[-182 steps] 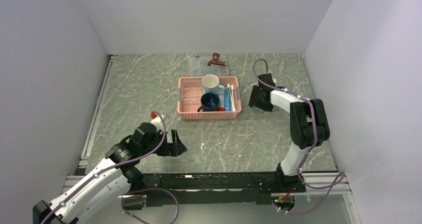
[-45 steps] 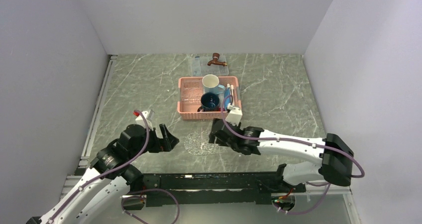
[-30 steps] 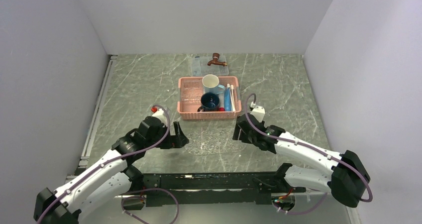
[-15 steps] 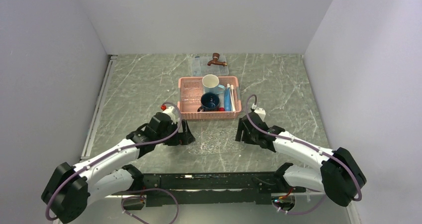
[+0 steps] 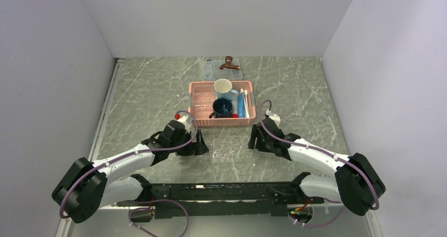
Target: Prepare toiletry sets of a toothbrush and toothpaste on the tray
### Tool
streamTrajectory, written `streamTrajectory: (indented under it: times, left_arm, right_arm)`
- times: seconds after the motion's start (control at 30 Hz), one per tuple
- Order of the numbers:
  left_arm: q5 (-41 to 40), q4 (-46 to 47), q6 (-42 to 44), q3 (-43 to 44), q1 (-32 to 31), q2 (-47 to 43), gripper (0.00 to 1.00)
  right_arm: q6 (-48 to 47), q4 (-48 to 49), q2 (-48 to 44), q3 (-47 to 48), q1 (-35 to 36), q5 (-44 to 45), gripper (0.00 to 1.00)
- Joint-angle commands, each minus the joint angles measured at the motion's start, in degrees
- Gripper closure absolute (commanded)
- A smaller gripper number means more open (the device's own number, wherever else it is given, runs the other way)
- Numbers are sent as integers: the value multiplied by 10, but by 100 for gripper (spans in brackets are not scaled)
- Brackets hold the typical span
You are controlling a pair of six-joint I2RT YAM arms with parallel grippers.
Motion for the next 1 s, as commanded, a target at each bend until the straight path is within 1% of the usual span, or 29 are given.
streamTrajectory:
  times: [0.0, 0.3, 0.53, 0.63, 0.77, 0.97]
  left_arm:
    - [16, 40, -6, -8, 0, 18, 1]
    - [32, 65, -10, -15, 0, 49, 1]
    - [27, 51, -15, -25, 0, 19, 1]
    - [23, 46, -18, -34, 0, -7, 1]
    - [17, 14, -22, -42, 0, -41, 1]
    - [31, 8, -29, -54, 0, -50, 1]
  right_arm:
    - [-5, 37, 9, -12, -3, -21, 28]
    - [-5, 64, 8, -31, -1, -49, 30]
    - [9, 54, 0, -32, 21, -49, 31]
    - [23, 38, -10, -28, 42, -41, 31]
    - [54, 13, -20, -23, 77, -18, 31]
    - [106, -26, -12, -12, 131, 18, 31]
